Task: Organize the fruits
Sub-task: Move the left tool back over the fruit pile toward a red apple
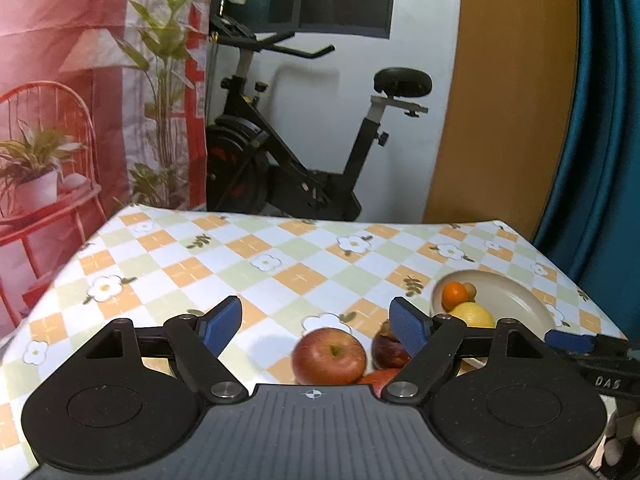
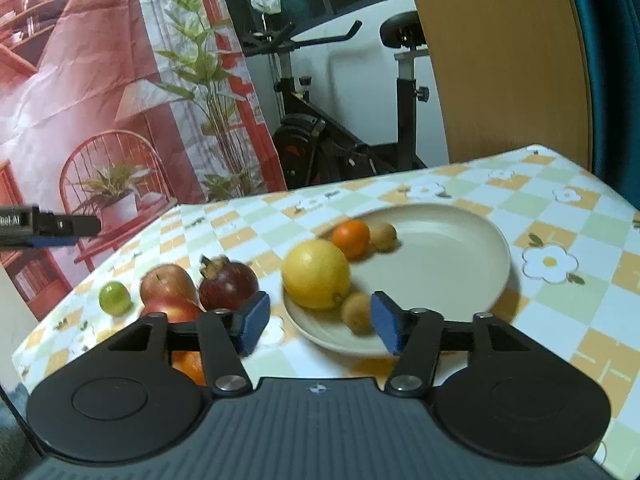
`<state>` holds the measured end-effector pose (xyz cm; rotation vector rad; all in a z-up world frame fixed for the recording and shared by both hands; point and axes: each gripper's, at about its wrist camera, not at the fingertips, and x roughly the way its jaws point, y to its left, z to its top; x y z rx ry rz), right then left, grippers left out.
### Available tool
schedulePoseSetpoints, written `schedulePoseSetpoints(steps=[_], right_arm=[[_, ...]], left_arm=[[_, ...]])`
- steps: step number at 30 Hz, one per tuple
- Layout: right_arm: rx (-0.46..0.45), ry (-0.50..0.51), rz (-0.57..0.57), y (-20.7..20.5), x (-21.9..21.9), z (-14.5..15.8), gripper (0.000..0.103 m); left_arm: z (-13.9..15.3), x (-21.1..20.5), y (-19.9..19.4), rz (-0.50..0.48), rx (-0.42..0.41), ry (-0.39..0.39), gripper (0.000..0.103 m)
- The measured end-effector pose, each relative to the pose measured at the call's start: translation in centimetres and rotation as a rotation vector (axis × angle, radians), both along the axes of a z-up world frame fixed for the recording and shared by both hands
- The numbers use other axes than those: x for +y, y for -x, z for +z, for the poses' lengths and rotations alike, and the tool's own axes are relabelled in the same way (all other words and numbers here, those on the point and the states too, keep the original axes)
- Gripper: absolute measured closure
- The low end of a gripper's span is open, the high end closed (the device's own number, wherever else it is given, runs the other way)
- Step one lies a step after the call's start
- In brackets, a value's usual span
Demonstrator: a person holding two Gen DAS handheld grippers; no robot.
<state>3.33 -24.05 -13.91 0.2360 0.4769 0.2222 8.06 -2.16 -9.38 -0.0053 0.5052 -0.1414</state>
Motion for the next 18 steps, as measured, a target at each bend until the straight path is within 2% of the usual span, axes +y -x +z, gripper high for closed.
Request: schedulePoseSetpoints(steps=[6,14,18], right_arm=[[-0.016,0.038,-0.02,-0.2,2.1,2.0,0.028],[-0.01,0.103,-0.008,-0.4,4.6,3.3,0.026],[-0.026,0.136,0.016,-0.2,5.7,3.6,0.021]], left_arm=[[0.4,1.2,0.5,0.017,-0.014,0.017,0.02],[0.9,2.8,1.1,0.044,-0.009,0.042,0.02],[0.7,3.2,1.4,0.039,0.009,0.055,0.018]])
